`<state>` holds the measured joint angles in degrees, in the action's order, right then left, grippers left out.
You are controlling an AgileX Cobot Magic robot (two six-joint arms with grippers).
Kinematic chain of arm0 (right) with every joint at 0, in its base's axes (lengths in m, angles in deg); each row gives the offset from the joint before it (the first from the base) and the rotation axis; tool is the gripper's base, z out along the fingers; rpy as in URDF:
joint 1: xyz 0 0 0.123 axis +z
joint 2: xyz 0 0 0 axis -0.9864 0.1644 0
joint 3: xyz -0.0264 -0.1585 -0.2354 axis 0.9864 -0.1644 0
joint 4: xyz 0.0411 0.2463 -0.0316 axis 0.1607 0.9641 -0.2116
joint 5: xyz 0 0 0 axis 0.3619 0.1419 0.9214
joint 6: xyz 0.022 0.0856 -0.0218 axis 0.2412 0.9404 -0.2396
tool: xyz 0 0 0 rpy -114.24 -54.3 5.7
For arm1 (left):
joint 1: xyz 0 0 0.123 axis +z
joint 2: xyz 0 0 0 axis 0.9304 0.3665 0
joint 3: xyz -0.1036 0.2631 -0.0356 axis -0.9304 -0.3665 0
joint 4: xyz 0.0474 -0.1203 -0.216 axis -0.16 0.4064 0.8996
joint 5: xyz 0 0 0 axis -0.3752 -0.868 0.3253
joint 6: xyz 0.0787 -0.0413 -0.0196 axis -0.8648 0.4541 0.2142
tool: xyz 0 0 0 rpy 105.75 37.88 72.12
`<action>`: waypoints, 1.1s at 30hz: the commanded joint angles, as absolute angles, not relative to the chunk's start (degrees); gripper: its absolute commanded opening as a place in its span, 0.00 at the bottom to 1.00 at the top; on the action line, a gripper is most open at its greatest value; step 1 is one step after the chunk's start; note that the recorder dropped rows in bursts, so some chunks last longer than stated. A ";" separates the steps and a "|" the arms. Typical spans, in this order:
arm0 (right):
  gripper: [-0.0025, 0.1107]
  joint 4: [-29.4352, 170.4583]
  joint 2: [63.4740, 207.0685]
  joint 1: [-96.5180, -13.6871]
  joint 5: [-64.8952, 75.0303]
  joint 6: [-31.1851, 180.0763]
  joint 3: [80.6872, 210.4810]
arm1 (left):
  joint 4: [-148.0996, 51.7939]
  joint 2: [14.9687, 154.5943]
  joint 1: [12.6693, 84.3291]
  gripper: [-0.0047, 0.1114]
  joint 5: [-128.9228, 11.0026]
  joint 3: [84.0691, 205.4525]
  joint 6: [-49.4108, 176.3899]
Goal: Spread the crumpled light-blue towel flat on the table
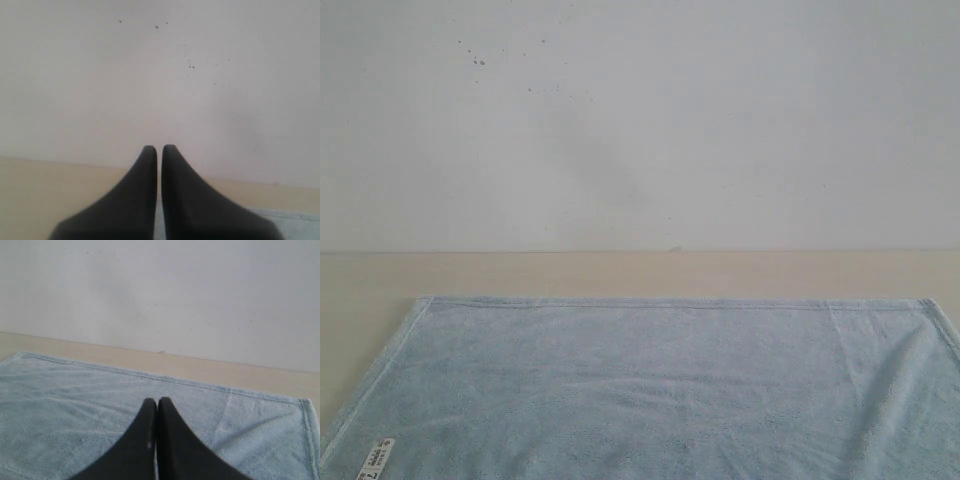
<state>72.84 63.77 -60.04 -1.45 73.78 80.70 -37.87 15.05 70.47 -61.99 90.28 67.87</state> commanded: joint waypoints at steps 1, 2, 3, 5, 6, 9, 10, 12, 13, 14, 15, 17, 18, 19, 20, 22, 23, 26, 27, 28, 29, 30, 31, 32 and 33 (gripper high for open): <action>0.02 72.68 63.47 -60.00 -1.18 73.71 80.69 | -39.00 14.97 70.03 0.08 -63.45 89.60 67.36; 0.02 72.68 63.47 -60.00 -1.18 73.71 80.69 | -39.75 14.97 69.69 0.08 -63.45 89.60 67.36; 0.02 72.68 63.47 -60.00 -1.18 73.71 80.69 | -40.58 14.97 69.07 0.08 -63.45 89.60 67.36; 0.02 72.68 63.47 -60.00 -1.18 73.71 80.69 | -41.13 14.97 67.80 0.08 -63.45 89.48 67.36; 0.02 72.68 63.47 -60.00 -1.18 73.71 80.69 | -41.56 14.97 67.26 0.08 -63.45 89.24 67.63; 0.02 72.68 63.47 -60.00 -1.18 73.71 80.69 | -41.95 14.97 65.42 0.08 -62.18 87.70 69.32; 0.02 72.68 63.47 -60.00 -1.18 73.71 80.69 | -41.95 14.97 64.81 0.08 -61.41 86.84 69.49; 0.02 72.68 63.47 -60.00 -1.18 73.71 80.69 | -41.95 14.97 63.72 0.08 -59.78 85.26 69.49; 0.02 72.68 63.47 -60.00 -1.18 73.71 80.69 | -41.95 14.97 63.26 0.08 -58.96 84.48 69.49; 0.02 72.68 63.47 -60.00 -1.18 73.71 80.69 | -41.95 14.97 62.81 0.08 -58.30 84.07 69.49; 0.02 72.68 63.47 -60.00 -1.18 73.71 80.69 | -41.95 14.97 62.63 0.08 -58.01 84.07 69.49; 0.02 72.68 63.47 -60.00 -1.18 73.71 80.69 | -41.95 14.97 62.49 0.08 -57.69 84.07 69.49; 0.02 72.68 63.47 -60.00 -1.18 73.71 80.69 | -41.95 14.97 62.49 0.08 -57.90 84.07 69.49; 0.02 73.06 63.47 -60.00 -1.18 73.71 80.69 | -41.95 14.97 62.49 0.08 -58.57 84.07 69.49; 0.02 73.34 63.47 -60.00 -1.18 73.71 80.69 | -42.25 14.97 62.49 0.08 -58.96 84.07 69.49; 0.02 73.34 63.47 -60.00 -1.18 73.71 80.69 | -42.99 14.97 62.49 0.08 -59.76 84.07 69.49; 0.02 73.34 63.47 -60.00 -1.18 73.71 80.69 | -42.99 14.97 62.49 0.08 -60.09 84.07 69.49; 0.02 73.34 63.47 -60.00 -1.18 73.71 80.69 | -42.99 14.97 62.49 0.08 -60.66 84.07 69.49; 0.02 73.34 63.47 -60.00 -1.18 73.71 80.69 | -42.99 14.97 62.49 0.08 -60.66 84.07 69.49; 0.02 73.34 63.47 -60.00 -1.18 73.71 80.69 | -42.99 14.97 62.49 0.08 -60.66 84.07 69.49; 0.02 73.34 63.47 -60.00 -1.18 73.71 80.69 | -42.99 14.97 62.49 0.08 -60.66 84.07 69.49; 0.02 73.34 63.47 -60.00 -1.18 73.71 80.69 | -42.99 14.97 62.49 0.08 -60.66 84.07 69.49; 0.02 73.34 63.47 -60.00 -1.18 73.71 80.69 | -42.99 14.97 62.49 0.08 -60.66 84.07 69.49; 0.02 73.34 63.47 -60.00 -1.18 73.71 80.69 | -42.99 14.97 62.49 0.08 -60.66 84.07 69.49; 0.02 73.34 63.47 -60.00 -1.18 73.71 80.69 | -42.99 14.97 62.60 0.08 -60.67 84.07 69.49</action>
<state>73.34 63.77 -60.04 -1.45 73.78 80.70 -42.81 15.05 62.84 -60.39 84.30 68.89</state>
